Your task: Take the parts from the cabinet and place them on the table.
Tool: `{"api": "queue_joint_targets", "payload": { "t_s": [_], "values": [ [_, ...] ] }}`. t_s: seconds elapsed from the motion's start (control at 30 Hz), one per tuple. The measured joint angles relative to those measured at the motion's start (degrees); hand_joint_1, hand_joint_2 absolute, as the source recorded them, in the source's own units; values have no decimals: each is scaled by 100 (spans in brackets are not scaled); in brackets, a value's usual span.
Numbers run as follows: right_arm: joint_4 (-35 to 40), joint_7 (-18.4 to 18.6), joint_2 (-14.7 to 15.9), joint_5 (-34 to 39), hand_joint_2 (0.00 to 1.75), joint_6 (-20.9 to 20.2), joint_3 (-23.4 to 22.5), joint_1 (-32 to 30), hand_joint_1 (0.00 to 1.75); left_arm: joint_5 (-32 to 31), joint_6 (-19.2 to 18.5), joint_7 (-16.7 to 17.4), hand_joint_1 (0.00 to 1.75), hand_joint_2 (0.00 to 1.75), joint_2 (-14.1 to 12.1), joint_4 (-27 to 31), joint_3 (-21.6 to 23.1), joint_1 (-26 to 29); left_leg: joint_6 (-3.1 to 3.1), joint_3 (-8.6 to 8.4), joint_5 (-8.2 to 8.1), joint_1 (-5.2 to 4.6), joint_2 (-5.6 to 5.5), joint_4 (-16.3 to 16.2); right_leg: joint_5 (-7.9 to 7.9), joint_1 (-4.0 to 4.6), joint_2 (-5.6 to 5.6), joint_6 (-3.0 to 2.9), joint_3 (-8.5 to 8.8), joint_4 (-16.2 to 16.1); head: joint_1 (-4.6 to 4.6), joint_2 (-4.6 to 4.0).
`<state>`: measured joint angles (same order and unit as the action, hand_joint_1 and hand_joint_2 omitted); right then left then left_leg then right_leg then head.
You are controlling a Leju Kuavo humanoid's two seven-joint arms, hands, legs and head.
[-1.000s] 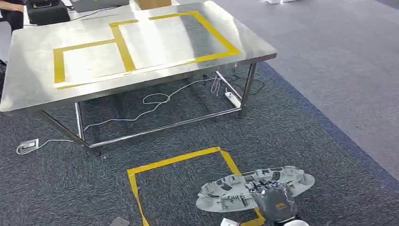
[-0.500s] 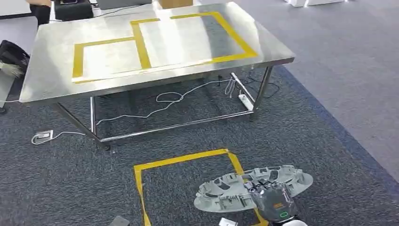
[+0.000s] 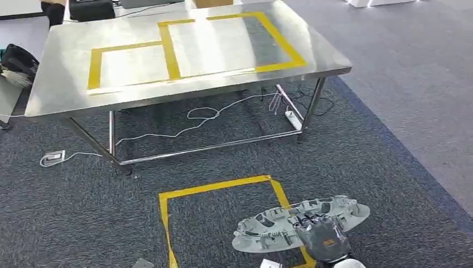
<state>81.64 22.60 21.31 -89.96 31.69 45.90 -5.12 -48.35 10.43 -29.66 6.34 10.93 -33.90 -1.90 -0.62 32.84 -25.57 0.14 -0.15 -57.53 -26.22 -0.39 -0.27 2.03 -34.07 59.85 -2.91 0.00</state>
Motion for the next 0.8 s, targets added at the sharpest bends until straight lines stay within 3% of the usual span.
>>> {"api": "queue_joint_targets", "payload": {
  "t_s": [0.03, 0.17, 0.37, 0.8],
  "values": [
    [-7, -2, 0, 0, 175, 0, -7, 0, 175, -2, -2, 0, 0, 175, 28, 0, 0, 11, -80, 7, -8, -2, -3, 4, 9, -2, 0, -79, -1, -17, 5, 0],
    [-15, -15, -7, 0, 175, 4, 9, 0, 175, -7, 0, 0, 0, 175, 11, 0, -7, 26, 1, 15, 7, -22, -7, 4, 61, -17, -5, 1, 42, -112, 4, 0],
    [-20, -11, -7, -2, 175, 4, -4, 3, 175, -26, -2, 0, 0, 175, 17, 0, -7, 25, 44, 24, 14, -28, -6, 2, 102, -23, -1, 70, 57, -167, 4, 0],
    [-35, -22, -7, -2, 175, 2, -4, 10, 175, -42, -2, 0, 0, 175, 15, 0, -11, 25, 57, 26, 26, -24, -6, 2, 106, -19, -2, 76, 51, -165, 9, 0]
  ]
}}
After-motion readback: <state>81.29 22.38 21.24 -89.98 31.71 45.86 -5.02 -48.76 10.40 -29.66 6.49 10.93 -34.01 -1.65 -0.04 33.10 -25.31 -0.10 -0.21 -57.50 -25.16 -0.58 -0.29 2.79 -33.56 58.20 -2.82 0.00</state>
